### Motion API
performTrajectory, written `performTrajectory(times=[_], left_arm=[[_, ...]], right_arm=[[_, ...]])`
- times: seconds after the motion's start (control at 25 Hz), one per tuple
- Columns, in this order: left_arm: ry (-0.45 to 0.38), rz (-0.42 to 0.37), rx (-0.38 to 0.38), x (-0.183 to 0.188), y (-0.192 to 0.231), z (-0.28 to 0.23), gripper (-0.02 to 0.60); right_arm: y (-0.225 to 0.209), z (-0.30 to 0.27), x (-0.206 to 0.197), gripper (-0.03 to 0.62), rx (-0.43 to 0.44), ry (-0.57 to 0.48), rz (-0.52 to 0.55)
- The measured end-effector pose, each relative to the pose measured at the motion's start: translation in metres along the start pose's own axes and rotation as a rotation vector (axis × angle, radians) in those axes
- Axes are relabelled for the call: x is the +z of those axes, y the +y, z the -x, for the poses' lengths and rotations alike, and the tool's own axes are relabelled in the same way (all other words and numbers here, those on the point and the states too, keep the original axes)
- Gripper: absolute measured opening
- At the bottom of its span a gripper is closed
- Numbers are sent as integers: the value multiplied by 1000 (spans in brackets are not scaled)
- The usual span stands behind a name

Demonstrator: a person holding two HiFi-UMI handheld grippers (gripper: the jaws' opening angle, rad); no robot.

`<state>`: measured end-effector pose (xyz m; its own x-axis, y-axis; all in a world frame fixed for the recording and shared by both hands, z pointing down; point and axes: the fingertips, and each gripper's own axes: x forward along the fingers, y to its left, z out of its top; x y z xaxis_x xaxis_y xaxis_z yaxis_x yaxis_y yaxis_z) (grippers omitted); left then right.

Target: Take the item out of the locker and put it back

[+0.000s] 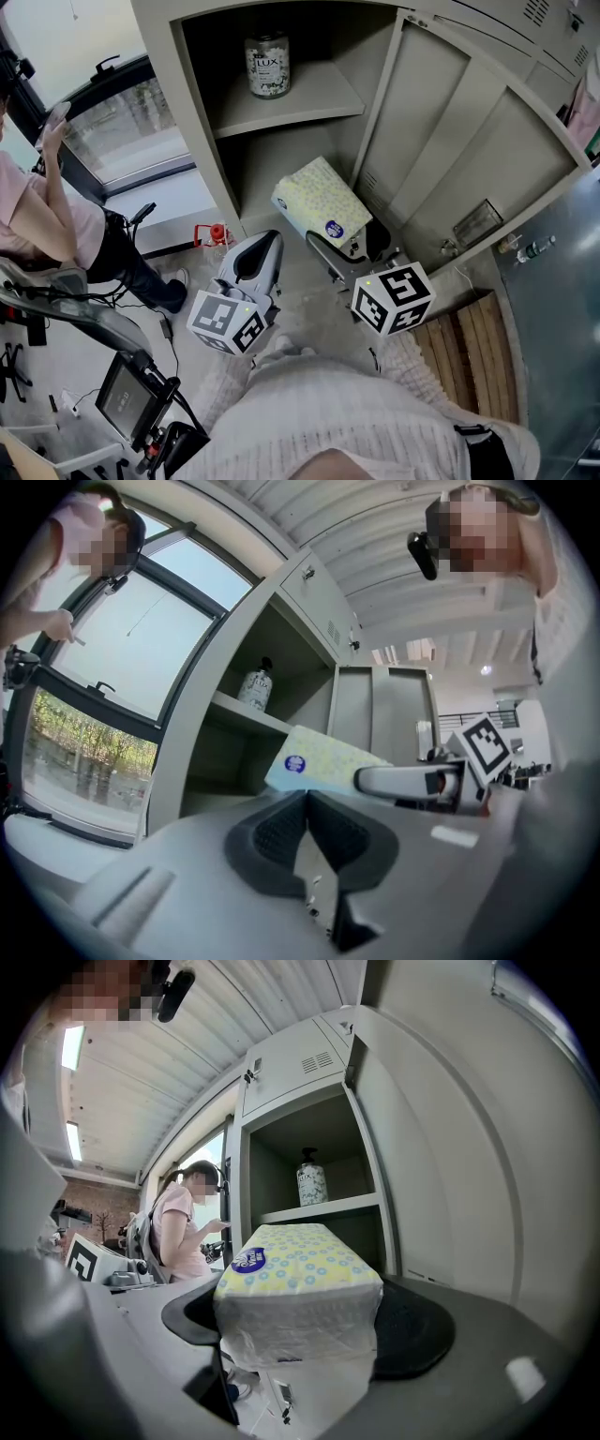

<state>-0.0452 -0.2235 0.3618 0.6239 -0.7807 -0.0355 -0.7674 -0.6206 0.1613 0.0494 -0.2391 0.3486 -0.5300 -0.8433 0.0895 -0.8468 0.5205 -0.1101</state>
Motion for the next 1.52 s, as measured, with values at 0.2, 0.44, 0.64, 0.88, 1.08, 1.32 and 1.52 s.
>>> performTrajectory(times=[0.2,0.44,0.64,0.88,1.08,1.32,1.52], left_arm=[[38,0,-21,-7,-1,-2,8],[36,-2,-23,-5,5,-3,7],[39,-21,-14,-2,18,-5,6],[42,8,-15,-12,21,-10,6],[52,1,-27,-14,28,-16,6],[63,-21,-17,-17,46,-25,6],[84,-31,-9,-22,57,-33,6]], right_arm=[[-2,-3,-1,448,-6,1,-5],[1,-19,-7,448,18,22,4],[-1,-42,-14,448,27,40,9],[-4,-68,-20,448,26,65,19],[-10,-99,-19,449,24,72,32],[-17,-138,-25,449,2,104,50],[-22,-168,-31,449,-24,141,67]])
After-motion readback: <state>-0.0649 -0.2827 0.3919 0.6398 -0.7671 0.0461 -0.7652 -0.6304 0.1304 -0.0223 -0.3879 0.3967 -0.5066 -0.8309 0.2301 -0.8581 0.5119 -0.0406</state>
